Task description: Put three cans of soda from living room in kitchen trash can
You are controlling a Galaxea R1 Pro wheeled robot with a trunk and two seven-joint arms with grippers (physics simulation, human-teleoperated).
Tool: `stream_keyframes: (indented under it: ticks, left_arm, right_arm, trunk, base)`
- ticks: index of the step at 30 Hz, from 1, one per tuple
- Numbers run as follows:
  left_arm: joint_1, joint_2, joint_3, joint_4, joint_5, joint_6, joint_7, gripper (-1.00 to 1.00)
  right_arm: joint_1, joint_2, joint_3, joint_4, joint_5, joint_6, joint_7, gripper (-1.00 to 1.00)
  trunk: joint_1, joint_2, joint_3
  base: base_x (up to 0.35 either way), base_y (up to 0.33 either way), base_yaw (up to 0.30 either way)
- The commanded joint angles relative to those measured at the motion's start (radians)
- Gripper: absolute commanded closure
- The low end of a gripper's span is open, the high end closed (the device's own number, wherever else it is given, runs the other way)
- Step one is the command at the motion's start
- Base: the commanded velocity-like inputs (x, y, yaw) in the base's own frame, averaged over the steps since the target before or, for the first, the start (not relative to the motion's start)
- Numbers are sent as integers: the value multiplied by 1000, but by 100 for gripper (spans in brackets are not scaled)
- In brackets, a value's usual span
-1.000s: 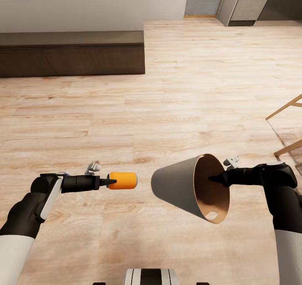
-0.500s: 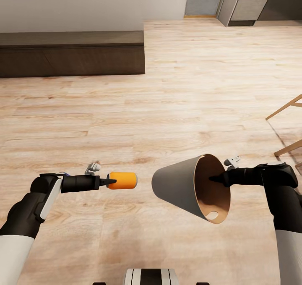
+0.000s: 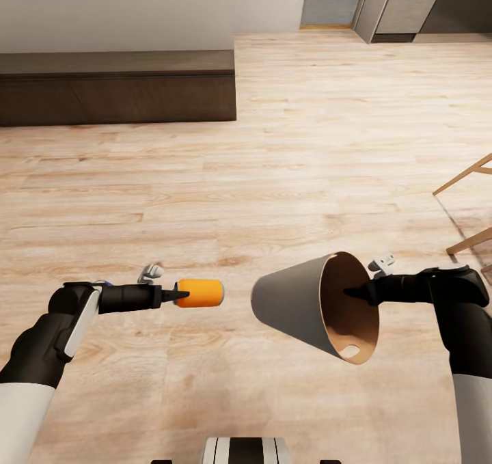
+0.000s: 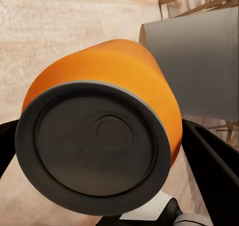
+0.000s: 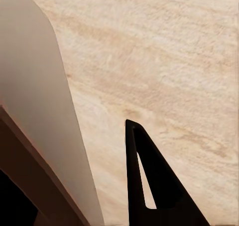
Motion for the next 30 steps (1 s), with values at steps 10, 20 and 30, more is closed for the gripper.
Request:
stream_keyframes:
  ticks: [10,20,30]
  left_arm:
    - [-7,17,9,5,-7,14,-114,100]
    - [-38,97,8,77,-16,15,-351,100]
    - [-112,117,6,186,-19,7,-376,100]
  right_arm:
    - [-2,-57,-10,15,-13,7,40,100]
    - [-2,-79,-49,40,-11,-71,69,100]
    - [-6,-107,-58,86,-9,-75,70,100]
  trunk:
    - [0,0,0]
    - [0,0,0]
    - [0,0,0]
  base:
    - [0,0,0]
    - [0,0,0]
    - [0,0,0]
